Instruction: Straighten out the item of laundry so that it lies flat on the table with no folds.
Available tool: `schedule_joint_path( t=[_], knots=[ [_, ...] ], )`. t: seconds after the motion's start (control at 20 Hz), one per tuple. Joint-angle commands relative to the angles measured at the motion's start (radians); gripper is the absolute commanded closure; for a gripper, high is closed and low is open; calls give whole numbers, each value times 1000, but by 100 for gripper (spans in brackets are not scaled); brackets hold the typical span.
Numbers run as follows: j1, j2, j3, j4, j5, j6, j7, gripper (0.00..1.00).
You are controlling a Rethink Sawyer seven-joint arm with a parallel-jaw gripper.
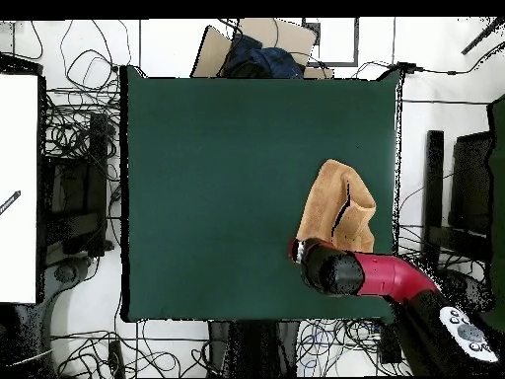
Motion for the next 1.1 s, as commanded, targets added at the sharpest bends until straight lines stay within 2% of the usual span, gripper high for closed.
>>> schedule_joint_path(
  t=[0.05, 0.75, 1.1],
  knots=[
    [37, 126, -30, -89, -83, -93, 46, 0],
    [25, 123, -9, -100, -72, -55, 33, 0],
    [57, 127, -34, -135, -79, -49, 44, 0]
  ],
)
